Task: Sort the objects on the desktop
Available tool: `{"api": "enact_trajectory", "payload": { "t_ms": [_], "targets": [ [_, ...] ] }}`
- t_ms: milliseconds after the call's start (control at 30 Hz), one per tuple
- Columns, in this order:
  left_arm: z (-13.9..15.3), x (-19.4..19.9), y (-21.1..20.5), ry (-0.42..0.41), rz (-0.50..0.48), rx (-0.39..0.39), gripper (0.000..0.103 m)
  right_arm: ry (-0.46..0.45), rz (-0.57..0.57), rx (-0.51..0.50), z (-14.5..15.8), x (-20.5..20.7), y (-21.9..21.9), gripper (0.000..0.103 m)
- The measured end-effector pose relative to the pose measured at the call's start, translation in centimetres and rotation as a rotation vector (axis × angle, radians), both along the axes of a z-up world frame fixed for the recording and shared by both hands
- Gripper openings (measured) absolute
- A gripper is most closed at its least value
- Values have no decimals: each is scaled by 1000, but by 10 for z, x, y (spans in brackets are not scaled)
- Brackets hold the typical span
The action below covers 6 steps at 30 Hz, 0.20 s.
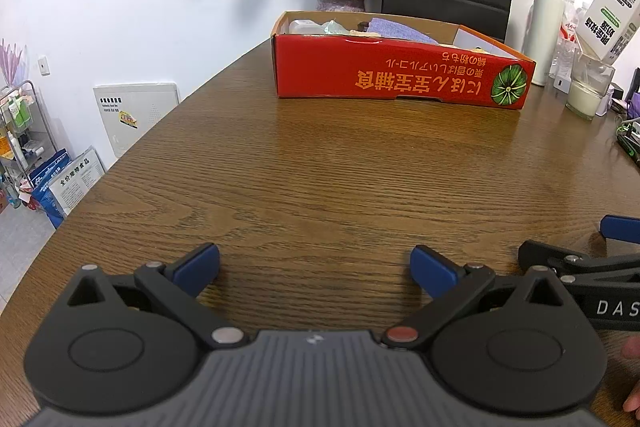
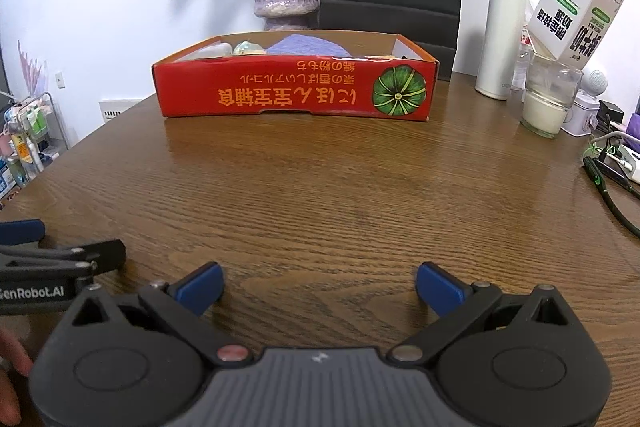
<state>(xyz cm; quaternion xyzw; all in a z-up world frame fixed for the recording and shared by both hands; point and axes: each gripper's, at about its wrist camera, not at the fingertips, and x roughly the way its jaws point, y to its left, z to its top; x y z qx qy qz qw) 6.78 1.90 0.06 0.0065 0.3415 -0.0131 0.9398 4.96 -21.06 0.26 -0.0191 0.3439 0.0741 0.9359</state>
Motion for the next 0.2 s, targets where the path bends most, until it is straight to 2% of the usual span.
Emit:
{"api": "enact_trajectory", "payload": {
  "t_ms": [200],
  "targets": [
    [0,0,0,0,0,0,103,0,-7,1,0,1,1,103]
  ]
}}
